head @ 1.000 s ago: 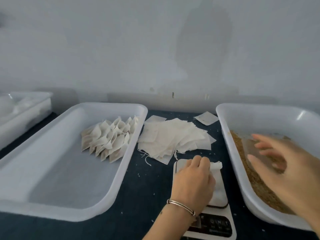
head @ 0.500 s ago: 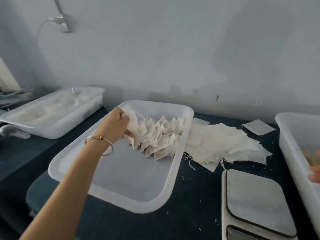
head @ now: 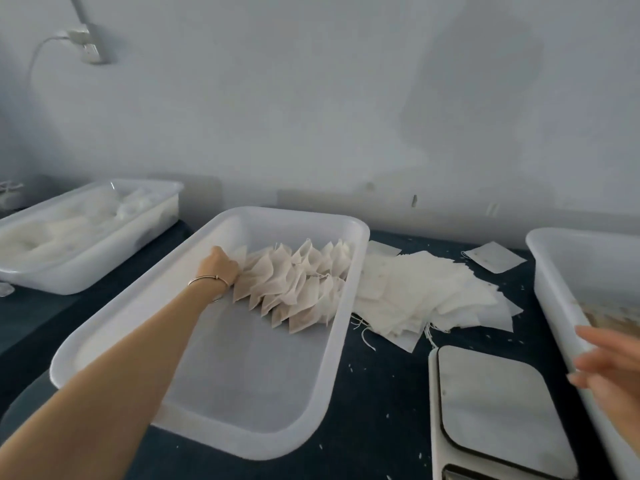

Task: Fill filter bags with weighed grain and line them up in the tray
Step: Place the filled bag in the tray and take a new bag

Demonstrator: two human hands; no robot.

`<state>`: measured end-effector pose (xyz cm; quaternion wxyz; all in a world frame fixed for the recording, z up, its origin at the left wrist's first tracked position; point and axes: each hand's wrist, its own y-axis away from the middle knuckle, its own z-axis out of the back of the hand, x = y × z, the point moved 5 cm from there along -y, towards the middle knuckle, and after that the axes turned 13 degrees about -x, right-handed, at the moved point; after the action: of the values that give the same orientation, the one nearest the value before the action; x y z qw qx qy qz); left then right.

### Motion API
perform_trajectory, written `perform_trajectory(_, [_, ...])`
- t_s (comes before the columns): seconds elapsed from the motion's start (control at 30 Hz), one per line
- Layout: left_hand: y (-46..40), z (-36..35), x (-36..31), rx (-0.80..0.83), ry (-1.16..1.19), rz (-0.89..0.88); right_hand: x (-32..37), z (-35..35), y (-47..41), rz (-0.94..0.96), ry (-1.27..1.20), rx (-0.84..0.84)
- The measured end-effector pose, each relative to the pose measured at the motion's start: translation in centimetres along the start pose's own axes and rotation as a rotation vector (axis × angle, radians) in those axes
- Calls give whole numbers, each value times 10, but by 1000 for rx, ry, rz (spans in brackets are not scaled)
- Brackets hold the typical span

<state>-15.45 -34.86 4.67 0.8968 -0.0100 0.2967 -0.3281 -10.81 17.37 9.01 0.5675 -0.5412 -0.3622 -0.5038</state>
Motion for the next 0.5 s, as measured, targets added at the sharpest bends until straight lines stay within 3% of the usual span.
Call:
perform_trajectory(0.1, [9,-9,-2,131,-251,-171,13,-7,-1,95,98,-121])
perform_trajectory(0.2, [6,-10,-3,116,-379,-257,31,-15,13,245,74,-101])
perform_trajectory(0.37, [15,-6,-22,167,-287,-201,25,-13,16,238,136,-40])
perform_trajectory(0.5, [70,40,-110,-64,-4,-510,17,-20,13,207,262,33])
